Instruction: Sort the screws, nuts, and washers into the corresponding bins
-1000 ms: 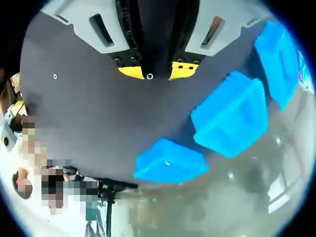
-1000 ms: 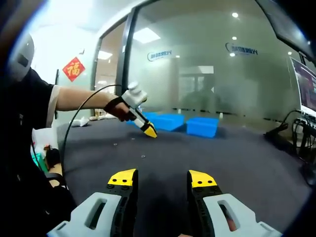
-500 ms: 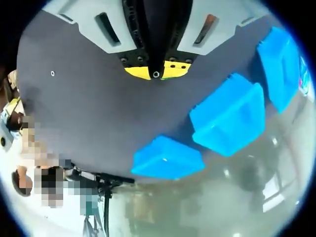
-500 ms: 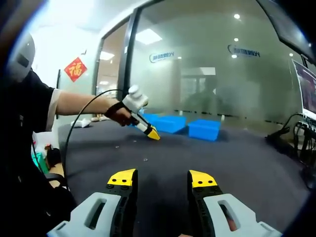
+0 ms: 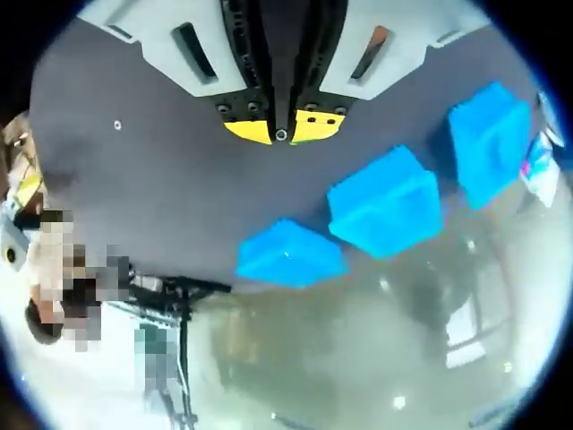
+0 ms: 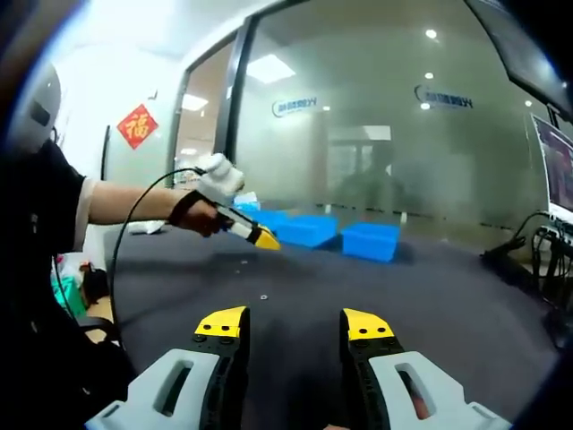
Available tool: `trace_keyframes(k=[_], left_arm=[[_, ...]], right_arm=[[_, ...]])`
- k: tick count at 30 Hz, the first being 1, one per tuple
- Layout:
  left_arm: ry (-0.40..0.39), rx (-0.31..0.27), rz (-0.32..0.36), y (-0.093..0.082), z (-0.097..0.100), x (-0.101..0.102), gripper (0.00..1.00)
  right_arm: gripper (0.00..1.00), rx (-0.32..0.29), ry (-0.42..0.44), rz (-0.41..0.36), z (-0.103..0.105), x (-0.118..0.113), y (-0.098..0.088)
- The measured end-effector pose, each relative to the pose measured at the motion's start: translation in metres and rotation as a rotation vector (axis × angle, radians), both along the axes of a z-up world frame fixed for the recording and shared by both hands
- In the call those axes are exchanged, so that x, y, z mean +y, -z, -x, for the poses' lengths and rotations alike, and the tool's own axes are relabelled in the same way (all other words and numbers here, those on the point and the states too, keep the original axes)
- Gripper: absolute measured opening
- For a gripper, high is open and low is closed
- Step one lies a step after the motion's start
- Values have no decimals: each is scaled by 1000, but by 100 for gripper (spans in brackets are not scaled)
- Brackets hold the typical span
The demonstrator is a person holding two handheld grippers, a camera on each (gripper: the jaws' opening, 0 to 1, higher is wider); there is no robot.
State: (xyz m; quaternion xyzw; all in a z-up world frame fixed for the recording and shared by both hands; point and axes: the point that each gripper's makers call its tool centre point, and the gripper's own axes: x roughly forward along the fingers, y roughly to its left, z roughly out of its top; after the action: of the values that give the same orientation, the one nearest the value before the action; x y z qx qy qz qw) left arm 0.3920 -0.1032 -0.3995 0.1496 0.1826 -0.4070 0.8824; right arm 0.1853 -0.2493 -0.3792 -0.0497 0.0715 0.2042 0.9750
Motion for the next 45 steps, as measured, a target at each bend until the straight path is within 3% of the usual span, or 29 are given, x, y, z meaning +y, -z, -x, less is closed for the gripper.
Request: trace_keyframes(k=[2, 5, 9, 12, 15, 22, 30, 40, 45], left_arm=[[-18, 4, 38, -5, 8, 6, 4], [-72, -42, 112, -23, 13, 20, 4], [-156, -127, 150, -43, 14, 43, 4], [-215, -138, 211, -53, 16, 60, 4], [-269, -186, 241, -63, 15, 82, 4], [-381, -192, 298, -63, 3, 132, 4], [-489, -221, 312, -73, -28, 186, 4], [-515, -283, 255, -92, -80, 199, 4], [-525, -251, 258, -94, -107, 194, 4]], right_arm=[[37, -7, -3, -3, -1, 3, -3], [37, -17, -10, -1, -1, 8, -8], [37, -27, -18, 1, -3, 12, -11], [37, -32, -23, 3, -3, 16, -13], [37, -35, -34, 9, -3, 21, -15], [37, -38, -43, 13, -4, 27, -17], [36, -32, -49, 15, -6, 31, -16], [36, -22, -48, 15, -6, 30, -11], [36, -22, -37, 12, -6, 24, -11]])
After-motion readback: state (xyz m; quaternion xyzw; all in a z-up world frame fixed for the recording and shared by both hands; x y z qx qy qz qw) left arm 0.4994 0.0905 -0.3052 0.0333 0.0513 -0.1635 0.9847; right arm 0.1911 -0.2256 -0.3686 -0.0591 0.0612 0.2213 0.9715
